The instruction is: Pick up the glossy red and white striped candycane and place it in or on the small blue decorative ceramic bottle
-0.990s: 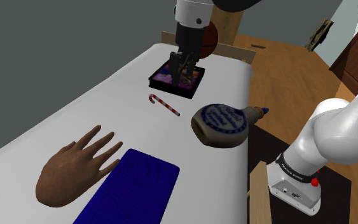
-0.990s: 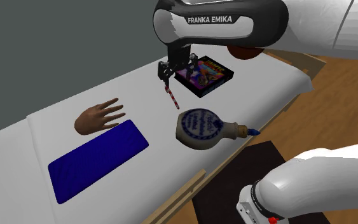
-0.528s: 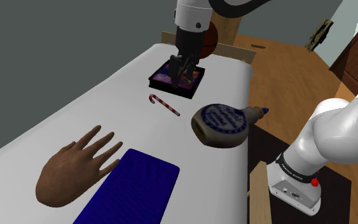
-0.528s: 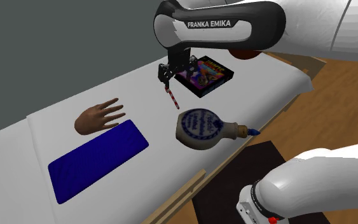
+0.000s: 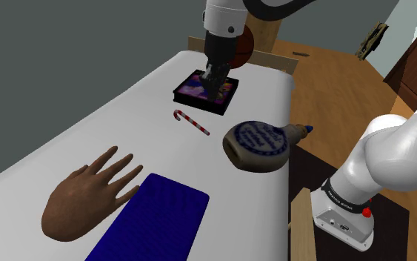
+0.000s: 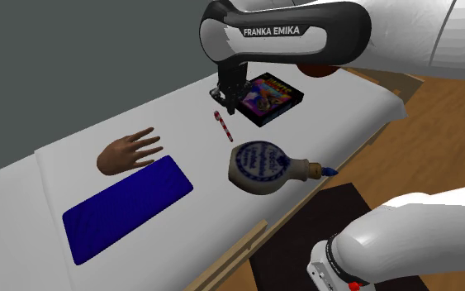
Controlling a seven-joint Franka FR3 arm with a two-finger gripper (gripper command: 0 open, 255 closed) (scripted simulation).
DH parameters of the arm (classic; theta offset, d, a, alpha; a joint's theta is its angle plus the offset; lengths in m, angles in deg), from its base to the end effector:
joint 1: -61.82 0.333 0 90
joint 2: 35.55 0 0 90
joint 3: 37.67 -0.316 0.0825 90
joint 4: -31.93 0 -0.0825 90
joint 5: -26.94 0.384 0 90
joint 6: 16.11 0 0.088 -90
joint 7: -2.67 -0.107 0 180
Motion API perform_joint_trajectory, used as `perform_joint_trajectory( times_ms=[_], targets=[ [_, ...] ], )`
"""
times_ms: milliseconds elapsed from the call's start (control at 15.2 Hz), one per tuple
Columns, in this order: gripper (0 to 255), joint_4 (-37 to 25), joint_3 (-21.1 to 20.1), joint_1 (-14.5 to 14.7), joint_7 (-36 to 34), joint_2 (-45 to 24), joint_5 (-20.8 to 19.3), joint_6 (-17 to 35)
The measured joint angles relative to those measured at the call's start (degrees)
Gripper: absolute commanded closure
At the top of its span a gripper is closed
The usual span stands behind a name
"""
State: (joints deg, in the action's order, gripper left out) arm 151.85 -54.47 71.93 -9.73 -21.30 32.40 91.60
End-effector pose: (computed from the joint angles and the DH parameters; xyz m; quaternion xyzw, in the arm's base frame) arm 0.4278 0.2359 0.5259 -0.9939 -0.1087 -0.0091 0.0138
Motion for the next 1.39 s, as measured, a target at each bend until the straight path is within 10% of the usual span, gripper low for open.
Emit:
perform_joint_trajectory(
  times_ms=[132, 198, 1386],
  targets=[
    [255, 0.0, 0.0, 0.0, 0.0, 0.0, 0.0, 0.0],
    [0, 0.0, 0.0, 0.0, 0.0, 0.0, 0.0, 0.0],
    [0, -14.1, -0.2, -0.6, -3.3, -25.7, -8.4, 9.9]
  ],
)
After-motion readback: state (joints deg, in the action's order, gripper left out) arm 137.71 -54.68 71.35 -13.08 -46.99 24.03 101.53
